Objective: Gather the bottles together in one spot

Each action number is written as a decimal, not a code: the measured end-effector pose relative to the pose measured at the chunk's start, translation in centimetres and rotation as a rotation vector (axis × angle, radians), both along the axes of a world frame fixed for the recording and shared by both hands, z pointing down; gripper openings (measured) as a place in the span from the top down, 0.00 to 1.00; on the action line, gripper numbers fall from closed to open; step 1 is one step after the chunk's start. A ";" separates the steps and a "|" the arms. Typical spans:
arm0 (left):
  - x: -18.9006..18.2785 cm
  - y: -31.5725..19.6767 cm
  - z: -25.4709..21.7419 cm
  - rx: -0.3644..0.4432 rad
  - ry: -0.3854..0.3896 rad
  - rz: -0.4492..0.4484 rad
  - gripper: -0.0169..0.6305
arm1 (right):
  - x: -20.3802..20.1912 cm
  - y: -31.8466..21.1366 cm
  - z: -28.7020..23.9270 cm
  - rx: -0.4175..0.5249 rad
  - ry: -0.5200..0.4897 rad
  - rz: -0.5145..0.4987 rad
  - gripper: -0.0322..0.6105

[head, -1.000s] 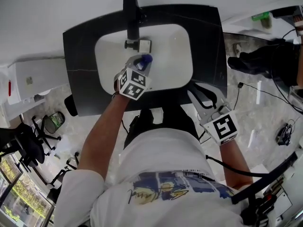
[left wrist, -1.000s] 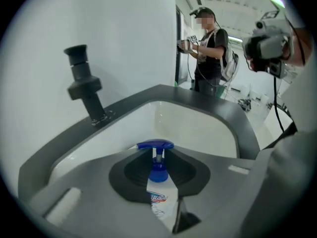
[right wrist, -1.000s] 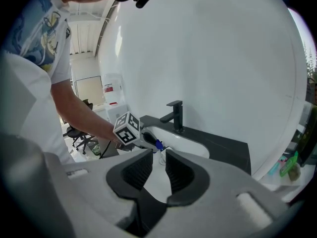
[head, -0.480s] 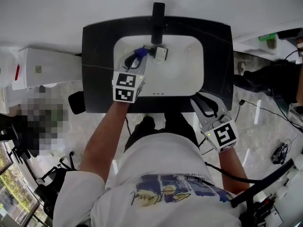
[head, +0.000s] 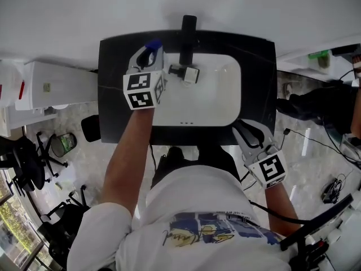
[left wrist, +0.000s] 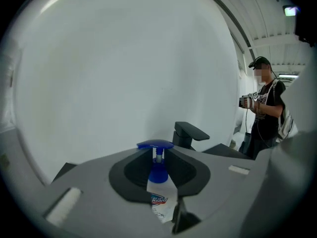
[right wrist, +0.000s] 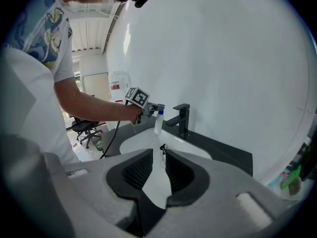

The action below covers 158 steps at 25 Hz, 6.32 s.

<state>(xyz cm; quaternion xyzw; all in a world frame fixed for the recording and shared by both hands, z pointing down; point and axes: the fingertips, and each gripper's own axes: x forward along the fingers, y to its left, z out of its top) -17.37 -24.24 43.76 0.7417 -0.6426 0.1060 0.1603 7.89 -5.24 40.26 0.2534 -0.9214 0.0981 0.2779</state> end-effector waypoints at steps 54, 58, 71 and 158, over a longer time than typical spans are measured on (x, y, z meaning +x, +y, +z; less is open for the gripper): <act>-1.2 4.4 -0.4 0.130 -0.038 -0.051 0.68 | -0.2 -0.9 0.4 0.006 0.005 -0.046 0.83; 0.6 8.3 -2.0 0.124 -0.045 0.033 0.71 | -1.4 1.0 -0.5 0.029 -0.019 -0.034 0.83; 5.3 18.8 -0.7 0.002 0.059 0.214 0.76 | -4.3 6.5 -1.4 0.061 -0.048 0.010 0.83; -2.8 6.5 4.5 -0.120 0.147 0.199 0.85 | -0.9 3.2 0.7 0.005 -0.005 0.105 0.83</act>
